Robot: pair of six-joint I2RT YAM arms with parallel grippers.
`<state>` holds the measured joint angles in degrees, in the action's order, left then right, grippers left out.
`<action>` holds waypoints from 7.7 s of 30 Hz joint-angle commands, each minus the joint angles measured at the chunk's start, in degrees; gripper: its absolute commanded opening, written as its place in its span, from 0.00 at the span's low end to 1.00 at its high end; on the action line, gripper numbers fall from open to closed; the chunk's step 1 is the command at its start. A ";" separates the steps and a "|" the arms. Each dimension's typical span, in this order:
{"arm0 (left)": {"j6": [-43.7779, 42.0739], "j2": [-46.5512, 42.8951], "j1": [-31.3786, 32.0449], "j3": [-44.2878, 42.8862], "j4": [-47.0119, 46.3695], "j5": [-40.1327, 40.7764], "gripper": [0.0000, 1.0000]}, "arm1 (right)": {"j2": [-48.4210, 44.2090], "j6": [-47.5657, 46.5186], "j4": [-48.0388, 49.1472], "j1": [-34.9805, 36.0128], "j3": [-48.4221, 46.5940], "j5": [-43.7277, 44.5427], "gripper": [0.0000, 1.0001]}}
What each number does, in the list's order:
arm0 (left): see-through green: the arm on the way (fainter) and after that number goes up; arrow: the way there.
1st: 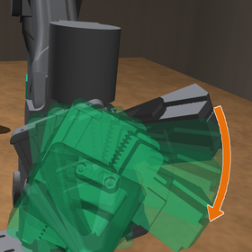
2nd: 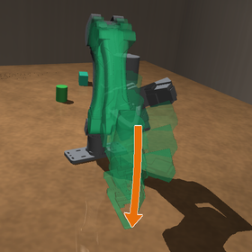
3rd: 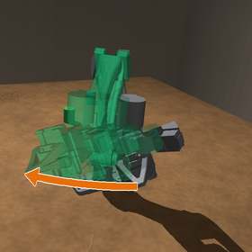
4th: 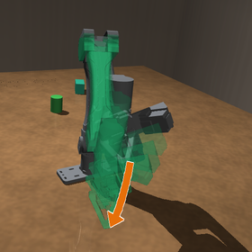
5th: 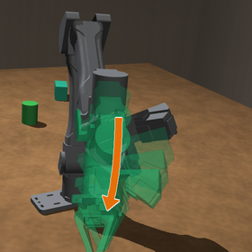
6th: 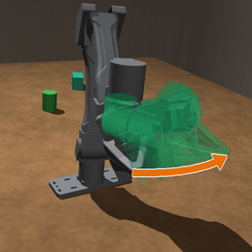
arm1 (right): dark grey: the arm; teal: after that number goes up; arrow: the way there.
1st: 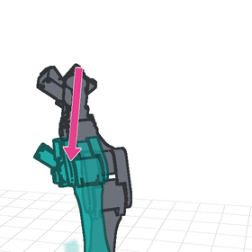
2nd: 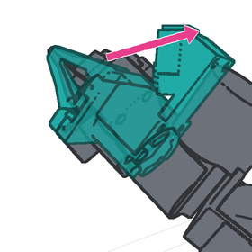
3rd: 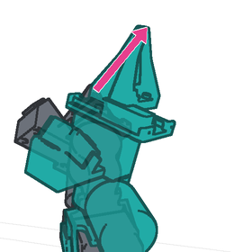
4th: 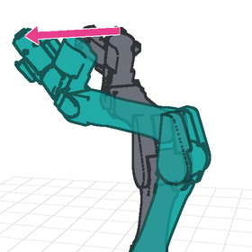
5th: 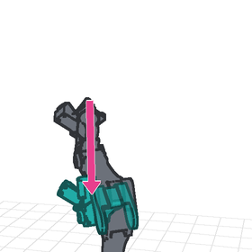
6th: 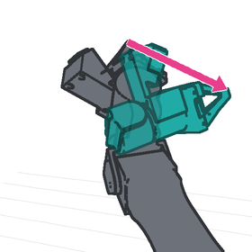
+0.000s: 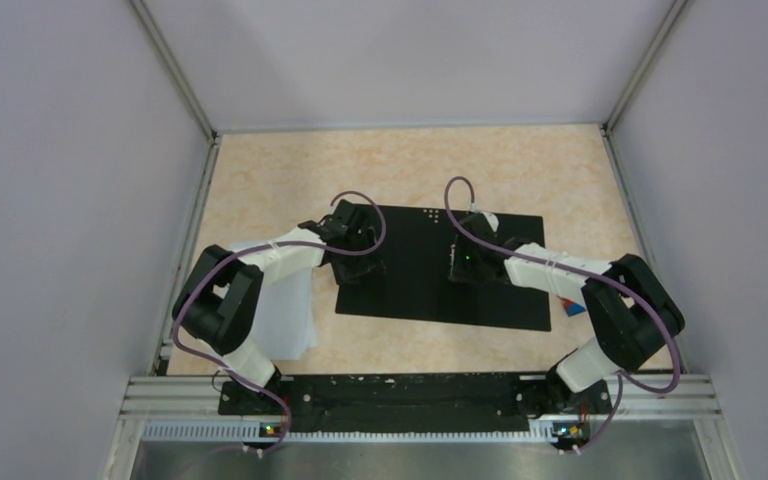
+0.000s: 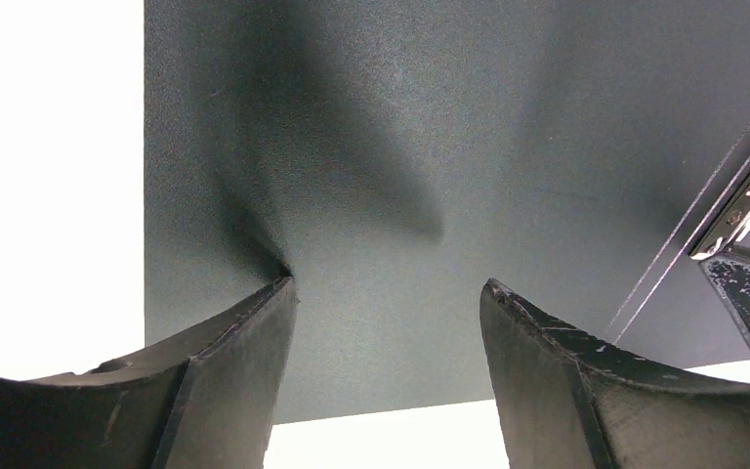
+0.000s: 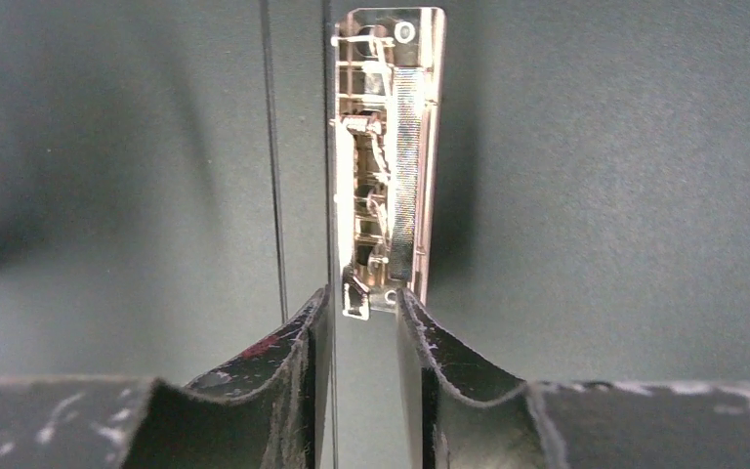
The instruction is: Put the files into the folder
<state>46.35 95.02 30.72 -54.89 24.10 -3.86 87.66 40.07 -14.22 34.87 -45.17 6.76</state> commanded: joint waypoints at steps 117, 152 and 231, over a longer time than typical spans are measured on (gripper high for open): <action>-5.30 -1.53 -1.56 -0.43 8.54 6.58 0.75 | -7.61 -0.01 -13.20 -0.33 -12.13 9.17 0.24; -7.51 -22.82 -57.31 4.99 19.61 16.16 0.97 | 33.88 1.92 7.03 21.80 -45.96 -25.74 0.71; -10.61 -6.85 -61.03 0.21 -0.98 13.79 0.99 | 53.75 4.05 10.28 22.48 -65.32 -22.55 0.80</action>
<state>37.67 86.54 -29.34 -56.80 31.92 13.91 139.70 46.41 -3.73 56.88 -109.19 -14.39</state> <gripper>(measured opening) 0.986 0.796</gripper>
